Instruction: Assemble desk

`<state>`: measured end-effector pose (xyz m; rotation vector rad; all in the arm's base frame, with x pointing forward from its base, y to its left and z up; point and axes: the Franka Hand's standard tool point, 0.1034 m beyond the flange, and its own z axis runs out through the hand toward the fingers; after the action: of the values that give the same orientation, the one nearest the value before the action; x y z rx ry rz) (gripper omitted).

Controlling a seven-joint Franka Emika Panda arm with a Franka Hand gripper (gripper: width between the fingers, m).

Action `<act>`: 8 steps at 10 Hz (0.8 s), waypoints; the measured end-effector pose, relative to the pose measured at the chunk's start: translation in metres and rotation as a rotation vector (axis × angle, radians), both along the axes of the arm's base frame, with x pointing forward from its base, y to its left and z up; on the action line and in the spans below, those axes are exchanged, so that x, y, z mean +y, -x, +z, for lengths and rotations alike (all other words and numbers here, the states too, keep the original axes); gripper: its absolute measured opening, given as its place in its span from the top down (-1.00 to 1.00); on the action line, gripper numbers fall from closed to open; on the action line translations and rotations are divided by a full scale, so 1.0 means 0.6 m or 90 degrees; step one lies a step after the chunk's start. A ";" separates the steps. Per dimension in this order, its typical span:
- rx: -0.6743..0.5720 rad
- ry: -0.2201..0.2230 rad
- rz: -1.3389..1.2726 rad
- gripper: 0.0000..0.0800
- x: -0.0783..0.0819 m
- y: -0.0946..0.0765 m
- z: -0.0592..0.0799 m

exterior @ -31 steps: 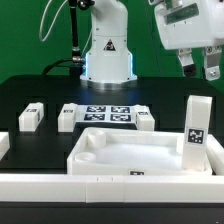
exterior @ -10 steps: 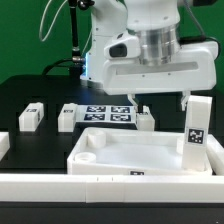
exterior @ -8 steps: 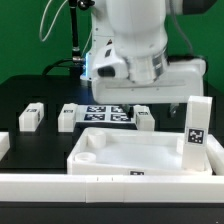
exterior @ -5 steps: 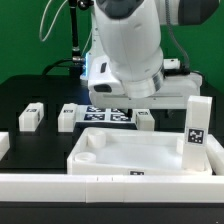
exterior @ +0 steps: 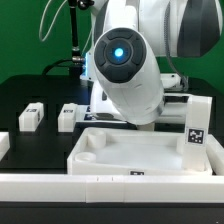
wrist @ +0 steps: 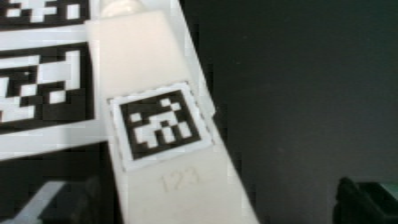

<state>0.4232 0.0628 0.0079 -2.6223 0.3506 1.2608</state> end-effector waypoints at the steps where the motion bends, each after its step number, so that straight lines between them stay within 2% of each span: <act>1: 0.000 0.000 -0.002 -0.62 -0.003 0.000 0.000; 2: 0.001 0.000 -0.003 -0.62 -0.004 0.000 -0.001; 3: 0.001 0.000 -0.003 -0.31 -0.004 0.000 -0.001; 4: 0.001 0.000 -0.004 -0.31 -0.005 0.000 -0.002; 5: 0.002 0.000 -0.004 0.03 -0.005 0.001 -0.002; 6: 0.002 0.000 -0.004 0.29 -0.005 0.000 -0.002; 8: 0.002 0.000 -0.005 0.28 -0.006 0.000 -0.002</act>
Offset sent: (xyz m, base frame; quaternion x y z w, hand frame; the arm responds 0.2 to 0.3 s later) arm 0.0000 0.0000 0.0000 0.0000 0.0000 0.0000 1.0000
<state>0.4229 0.0594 0.0068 -2.6175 0.3609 1.2621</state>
